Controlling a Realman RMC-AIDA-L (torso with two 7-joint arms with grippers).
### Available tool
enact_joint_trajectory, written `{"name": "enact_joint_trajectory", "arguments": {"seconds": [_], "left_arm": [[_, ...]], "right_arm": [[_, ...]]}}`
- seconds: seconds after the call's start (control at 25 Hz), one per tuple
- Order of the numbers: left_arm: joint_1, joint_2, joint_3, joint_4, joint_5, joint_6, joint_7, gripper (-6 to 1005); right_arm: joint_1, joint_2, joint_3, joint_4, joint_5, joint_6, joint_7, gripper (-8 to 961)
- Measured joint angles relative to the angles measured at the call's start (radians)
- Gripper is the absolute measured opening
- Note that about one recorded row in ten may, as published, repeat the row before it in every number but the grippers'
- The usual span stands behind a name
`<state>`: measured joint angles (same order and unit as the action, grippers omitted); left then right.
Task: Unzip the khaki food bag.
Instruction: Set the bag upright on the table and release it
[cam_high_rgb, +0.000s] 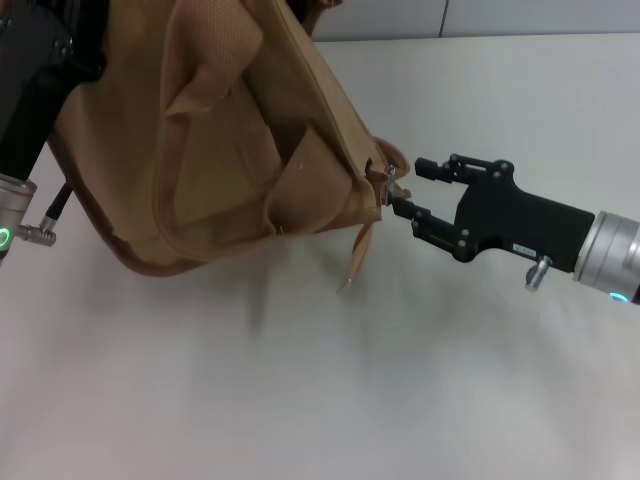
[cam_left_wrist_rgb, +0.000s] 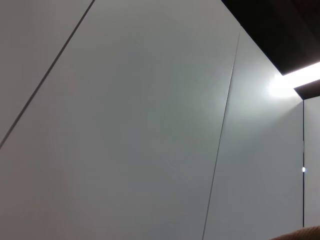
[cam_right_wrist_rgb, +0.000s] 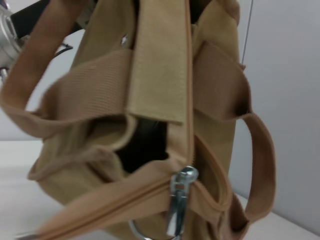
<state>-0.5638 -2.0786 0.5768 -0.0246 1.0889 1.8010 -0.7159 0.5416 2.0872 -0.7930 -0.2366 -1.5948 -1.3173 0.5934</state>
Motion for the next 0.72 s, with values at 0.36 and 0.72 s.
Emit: {"name": "enact_joint_trajectory", "arguments": {"seconds": [0.36, 0.72], "left_arm": [[0.005, 0.002, 0.0, 0.0, 0.0, 0.029, -0.033, 73], [0.01, 0.002, 0.002, 0.0, 0.005, 0.033, -0.046, 74]], "right_arm": [[0.061, 0.004, -0.047, 0.039, -0.004, 0.038, -0.004, 491], [0.074, 0.005, -0.042, 0.099, 0.049, 0.032, -0.077, 374]]}}
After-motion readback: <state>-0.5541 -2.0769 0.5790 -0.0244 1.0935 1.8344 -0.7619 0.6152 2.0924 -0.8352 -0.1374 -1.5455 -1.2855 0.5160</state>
